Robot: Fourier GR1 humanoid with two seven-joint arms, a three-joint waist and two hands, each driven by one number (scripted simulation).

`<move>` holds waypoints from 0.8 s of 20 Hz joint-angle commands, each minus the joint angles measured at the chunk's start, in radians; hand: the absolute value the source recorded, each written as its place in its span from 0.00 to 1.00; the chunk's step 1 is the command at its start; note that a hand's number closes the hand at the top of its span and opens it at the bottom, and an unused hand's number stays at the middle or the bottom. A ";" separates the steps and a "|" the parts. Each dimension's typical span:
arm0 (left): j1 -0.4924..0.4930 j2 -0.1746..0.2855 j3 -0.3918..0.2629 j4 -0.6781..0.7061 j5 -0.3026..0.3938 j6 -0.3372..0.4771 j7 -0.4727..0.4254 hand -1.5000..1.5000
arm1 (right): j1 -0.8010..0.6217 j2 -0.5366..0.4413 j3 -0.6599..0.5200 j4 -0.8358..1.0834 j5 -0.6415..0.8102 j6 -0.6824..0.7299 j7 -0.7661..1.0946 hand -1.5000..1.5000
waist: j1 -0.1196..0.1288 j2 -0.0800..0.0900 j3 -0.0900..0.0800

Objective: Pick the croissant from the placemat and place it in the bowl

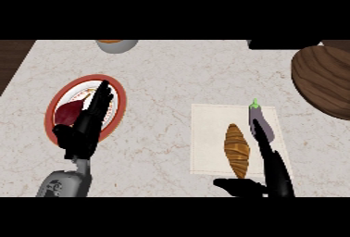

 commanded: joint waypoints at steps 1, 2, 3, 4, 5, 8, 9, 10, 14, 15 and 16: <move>-0.043 0.004 0.042 0.004 0.005 -0.005 0.033 0.50 | -0.020 0.016 -0.018 0.112 0.032 -0.048 -0.054 0.00 | 0.000 0.000 0.000; 0.011 -0.005 0.005 0.024 0.002 -0.030 -0.022 0.50 | -0.023 0.022 -0.015 0.192 0.057 -0.073 -0.095 0.00 | 0.002 0.001 0.000; 0.027 -0.028 -0.024 -0.046 -0.031 0.013 0.021 0.50 | -0.034 0.009 0.001 0.135 0.112 -0.069 -0.003 0.00 | 0.002 0.000 0.000; -0.004 -0.026 -0.006 -0.016 -0.033 0.020 0.020 0.50 | -0.027 -0.034 -0.038 0.160 0.080 -0.036 -0.034 0.00 | 0.001 0.000 0.000; -0.021 0.011 0.030 -0.005 -0.004 -0.019 0.017 0.50 | -0.106 -0.015 -0.039 0.176 0.127 -0.043 0.057 0.00 | 0.003 0.001 0.000; -0.014 -0.015 0.020 -0.007 -0.011 -0.021 0.021 0.50 | -0.063 0.018 0.017 0.219 0.185 -0.088 0.020 0.00 | 0.001 0.000 0.000; -0.018 -0.027 0.024 0.069 -0.024 -0.015 -0.047 0.50 | -0.096 -0.061 -0.077 0.199 0.084 0.005 -0.006 0.00 | -0.001 0.001 0.000; -0.052 -0.008 0.037 0.023 -0.029 -0.010 0.015 0.50 | -0.109 -0.043 -0.072 0.271 0.095 -0.011 -0.023 0.00 | 0.001 0.001 0.000; 0.009 -0.025 0.020 -0.050 -0.027 -0.033 0.026 0.50 | -0.171 -0.014 -0.086 0.337 0.069 0.002 -0.075 0.00 | 0.002 0.000 0.000; 0.053 -0.008 0.031 -0.085 -0.002 -0.045 0.032 0.50 | -0.059 -0.003 0.007 0.261 0.128 -0.028 -0.102 1.00 | 0.002 -0.001 0.000; 0.035 -0.019 0.021 -0.037 -0.020 -0.033 -0.005 0.50 | -0.142 -0.027 0.015 0.338 0.146 0.013 -0.117 1.00 | 0.006 0.000 0.000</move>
